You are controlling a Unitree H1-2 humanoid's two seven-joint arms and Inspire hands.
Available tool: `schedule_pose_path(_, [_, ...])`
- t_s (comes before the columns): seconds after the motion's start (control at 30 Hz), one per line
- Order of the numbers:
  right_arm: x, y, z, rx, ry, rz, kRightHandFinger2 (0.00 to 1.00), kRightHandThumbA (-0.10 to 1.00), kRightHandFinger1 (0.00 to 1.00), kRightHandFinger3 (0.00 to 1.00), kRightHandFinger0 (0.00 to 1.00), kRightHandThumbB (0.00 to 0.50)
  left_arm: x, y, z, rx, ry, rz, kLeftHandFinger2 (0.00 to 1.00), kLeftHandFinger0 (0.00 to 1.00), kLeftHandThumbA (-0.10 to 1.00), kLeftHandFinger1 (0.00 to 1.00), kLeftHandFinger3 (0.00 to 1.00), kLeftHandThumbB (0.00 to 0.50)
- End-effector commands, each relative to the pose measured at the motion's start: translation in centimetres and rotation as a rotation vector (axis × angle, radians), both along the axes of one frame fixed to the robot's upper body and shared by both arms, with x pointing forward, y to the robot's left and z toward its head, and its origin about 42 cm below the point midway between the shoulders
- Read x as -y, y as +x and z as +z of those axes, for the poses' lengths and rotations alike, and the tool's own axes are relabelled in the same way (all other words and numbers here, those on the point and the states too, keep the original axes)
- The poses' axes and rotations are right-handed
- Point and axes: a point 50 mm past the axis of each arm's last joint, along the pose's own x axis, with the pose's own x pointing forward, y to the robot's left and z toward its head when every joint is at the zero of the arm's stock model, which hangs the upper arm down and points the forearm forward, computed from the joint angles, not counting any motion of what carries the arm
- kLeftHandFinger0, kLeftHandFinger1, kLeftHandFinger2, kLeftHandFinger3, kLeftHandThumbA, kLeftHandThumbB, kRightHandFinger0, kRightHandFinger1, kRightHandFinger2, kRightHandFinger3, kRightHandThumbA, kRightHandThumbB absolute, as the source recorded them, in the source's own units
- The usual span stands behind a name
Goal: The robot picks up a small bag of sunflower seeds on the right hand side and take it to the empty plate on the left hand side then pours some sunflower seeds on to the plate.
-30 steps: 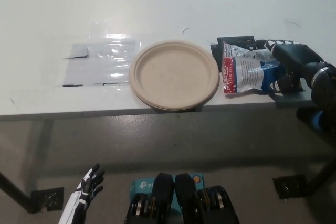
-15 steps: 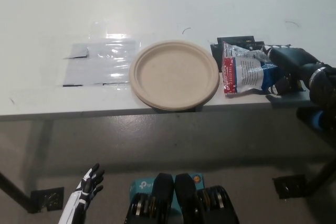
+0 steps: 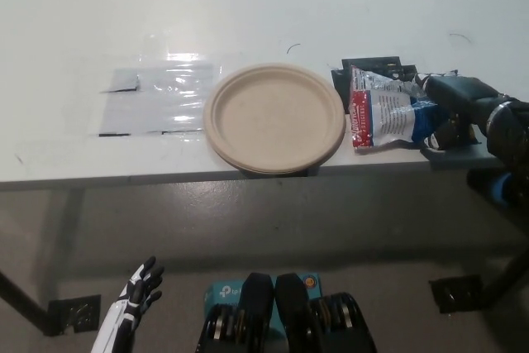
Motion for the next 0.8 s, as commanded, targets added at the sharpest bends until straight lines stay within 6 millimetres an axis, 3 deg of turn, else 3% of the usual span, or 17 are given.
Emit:
schedule_pose_path(0.0, [-0.8,1.3,3.8,0.108,-0.013,0.016,1.0,0.76,1.0,1.0,1.0,0.5,-0.3,0.1,0.8,0.05,0.0,0.0,1.0,1.0,1.0,1.0,1.0,0.172])
schedule_pose_path(0.37, [-0.6,1.9,3.2,0.077,-0.022,0.001,1.0,0.75,1.0,1.0,1.0,0.5,-0.3,0.2,0.8,0.053,0.002,0.0,1.0,1.0,1.0,1.0,1.0,0.169])
schedule_pose_path(0.77, [-0.7,2.6,3.8,0.061,-0.055,-0.002,1.0,0.7,1.0,1.0,1.0,0.5,-0.4,0.5,1.1,0.061,-0.001,0.002,1.0,1.0,1.0,1.0,1.0,0.172])
